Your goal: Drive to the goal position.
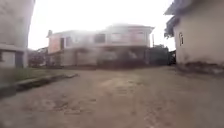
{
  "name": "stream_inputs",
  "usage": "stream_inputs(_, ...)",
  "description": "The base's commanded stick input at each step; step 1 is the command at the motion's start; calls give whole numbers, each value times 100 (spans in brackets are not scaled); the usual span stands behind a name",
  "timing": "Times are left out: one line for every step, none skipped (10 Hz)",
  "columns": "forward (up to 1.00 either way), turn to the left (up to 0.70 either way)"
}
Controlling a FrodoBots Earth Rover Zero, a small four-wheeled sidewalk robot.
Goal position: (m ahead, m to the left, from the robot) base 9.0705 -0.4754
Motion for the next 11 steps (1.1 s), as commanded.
stream_inputs(100,0)
stream_inputs(100,0)
stream_inputs(100,0)
stream_inputs(100,0)
stream_inputs(100,0)
stream_inputs(100,0)
stream_inputs(100,0)
stream_inputs(100,0)
stream_inputs(100,0)
stream_inputs(100,0)
stream_inputs(100,0)
